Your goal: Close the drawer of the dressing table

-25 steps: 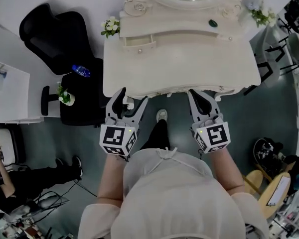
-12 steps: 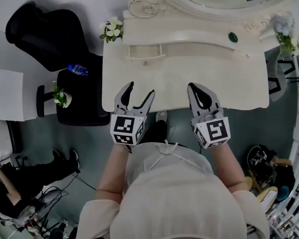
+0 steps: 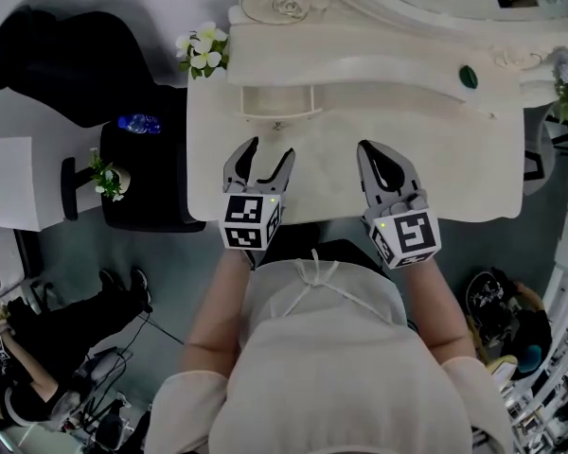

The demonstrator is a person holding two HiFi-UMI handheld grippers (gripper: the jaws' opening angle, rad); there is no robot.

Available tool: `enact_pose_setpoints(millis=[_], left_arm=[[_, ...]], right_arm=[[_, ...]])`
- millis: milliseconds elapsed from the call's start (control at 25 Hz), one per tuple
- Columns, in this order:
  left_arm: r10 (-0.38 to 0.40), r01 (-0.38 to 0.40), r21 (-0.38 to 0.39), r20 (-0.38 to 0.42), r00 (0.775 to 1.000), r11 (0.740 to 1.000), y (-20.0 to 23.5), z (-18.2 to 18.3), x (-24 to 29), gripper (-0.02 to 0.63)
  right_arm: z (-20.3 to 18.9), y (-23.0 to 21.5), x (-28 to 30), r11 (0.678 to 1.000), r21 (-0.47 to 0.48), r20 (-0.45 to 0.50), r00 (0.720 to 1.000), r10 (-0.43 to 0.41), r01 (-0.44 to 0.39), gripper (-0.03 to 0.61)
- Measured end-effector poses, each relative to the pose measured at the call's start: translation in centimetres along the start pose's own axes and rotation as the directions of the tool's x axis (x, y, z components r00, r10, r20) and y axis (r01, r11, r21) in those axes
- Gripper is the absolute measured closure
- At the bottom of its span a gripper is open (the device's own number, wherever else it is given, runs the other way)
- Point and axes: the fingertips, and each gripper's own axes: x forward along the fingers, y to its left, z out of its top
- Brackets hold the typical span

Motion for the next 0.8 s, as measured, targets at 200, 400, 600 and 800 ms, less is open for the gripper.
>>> enact_pose_setpoints(millis=[200,400,600,800], left_arm=[[0.029,-0.03,-0.014,-0.053,0.998,0.999,0.9,-1.3,2.8,0.33],[0.051,-0.054,-0.038,-0.086,0.995,0.998,1.9,-2.1,4.8,0.391],[0.052,-0.057,-0.045,-0.102,0.993,0.997,2.0,-2.1,5.6,0.472],[0.054,-0.06,-0.047,-0.113,0.992,0.997,1.9,-2.1,5.7,0.477]], right_arm=[[-1.1,-1.2,1.7,0.998,0.057,-0.035,0.999,-0.009,0.011,0.572],[-1.4,-1.8,3.2,0.998,0.061,-0.047,0.999,-0.002,0.005,0.572],[-1.8,-2.4,4.0,0.998,0.065,-0.059,0.998,-0.001,0.005,0.572],[-2.3,-2.5,4.7,0.997,0.072,-0.082,0.997,0.016,-0.01,0.572]])
